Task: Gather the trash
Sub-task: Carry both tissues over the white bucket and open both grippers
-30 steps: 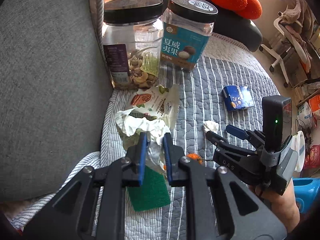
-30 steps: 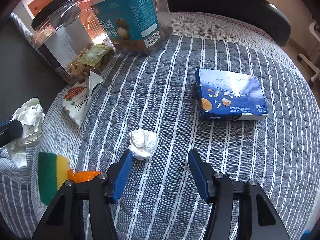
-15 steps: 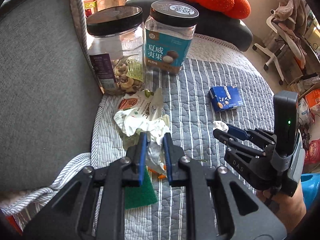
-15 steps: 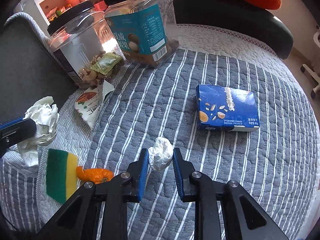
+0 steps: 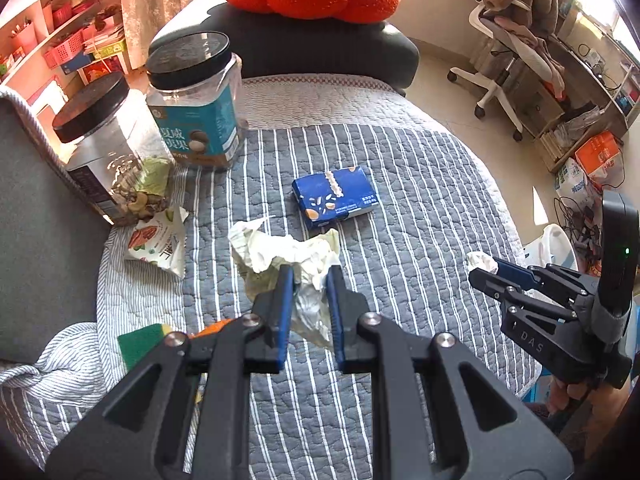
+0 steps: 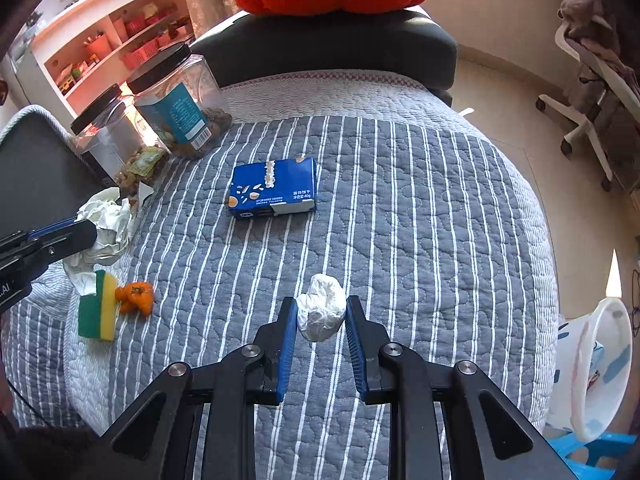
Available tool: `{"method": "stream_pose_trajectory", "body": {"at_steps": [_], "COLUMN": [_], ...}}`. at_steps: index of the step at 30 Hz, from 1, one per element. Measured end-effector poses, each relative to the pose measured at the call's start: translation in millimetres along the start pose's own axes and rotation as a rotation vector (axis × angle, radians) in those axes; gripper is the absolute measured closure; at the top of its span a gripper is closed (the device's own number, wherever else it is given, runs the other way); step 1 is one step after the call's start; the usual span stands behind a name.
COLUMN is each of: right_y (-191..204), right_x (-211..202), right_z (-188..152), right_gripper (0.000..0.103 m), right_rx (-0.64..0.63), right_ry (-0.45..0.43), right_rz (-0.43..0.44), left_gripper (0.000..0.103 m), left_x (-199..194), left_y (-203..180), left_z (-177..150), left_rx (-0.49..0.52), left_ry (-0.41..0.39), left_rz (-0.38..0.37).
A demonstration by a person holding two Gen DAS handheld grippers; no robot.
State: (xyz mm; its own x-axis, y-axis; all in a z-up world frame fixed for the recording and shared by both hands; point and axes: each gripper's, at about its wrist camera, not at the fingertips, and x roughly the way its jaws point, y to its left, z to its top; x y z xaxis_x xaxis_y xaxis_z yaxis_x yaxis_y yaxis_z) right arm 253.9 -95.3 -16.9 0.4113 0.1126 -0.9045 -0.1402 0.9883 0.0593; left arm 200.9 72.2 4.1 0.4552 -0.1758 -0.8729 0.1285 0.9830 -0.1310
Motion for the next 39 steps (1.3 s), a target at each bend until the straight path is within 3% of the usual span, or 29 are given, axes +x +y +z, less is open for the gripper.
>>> {"method": "stream_pose_trajectory", "body": {"at_steps": [19, 31, 39], "right_y": [-175, -256, -309], "right_x": [-80, -115, -127], "right_z": [-62, -113, -149], "right_gripper": [0.078, 0.078, 0.078], "right_rx": [0.296, 0.445, 0.543], "right_ry": [-0.028, -0.038, -0.021], "right_rz": [-0.098, -0.142, -0.181], "left_gripper": [0.084, 0.084, 0.084], "left_x": [27, 37, 53], "left_y": [-171, -270, -346], "left_z": [5, -4, -21], "left_rx": [0.215, 0.309, 0.43], "left_ry": [0.002, -0.03, -0.043], "left_rz": [-0.103, -0.237, -0.345]}}
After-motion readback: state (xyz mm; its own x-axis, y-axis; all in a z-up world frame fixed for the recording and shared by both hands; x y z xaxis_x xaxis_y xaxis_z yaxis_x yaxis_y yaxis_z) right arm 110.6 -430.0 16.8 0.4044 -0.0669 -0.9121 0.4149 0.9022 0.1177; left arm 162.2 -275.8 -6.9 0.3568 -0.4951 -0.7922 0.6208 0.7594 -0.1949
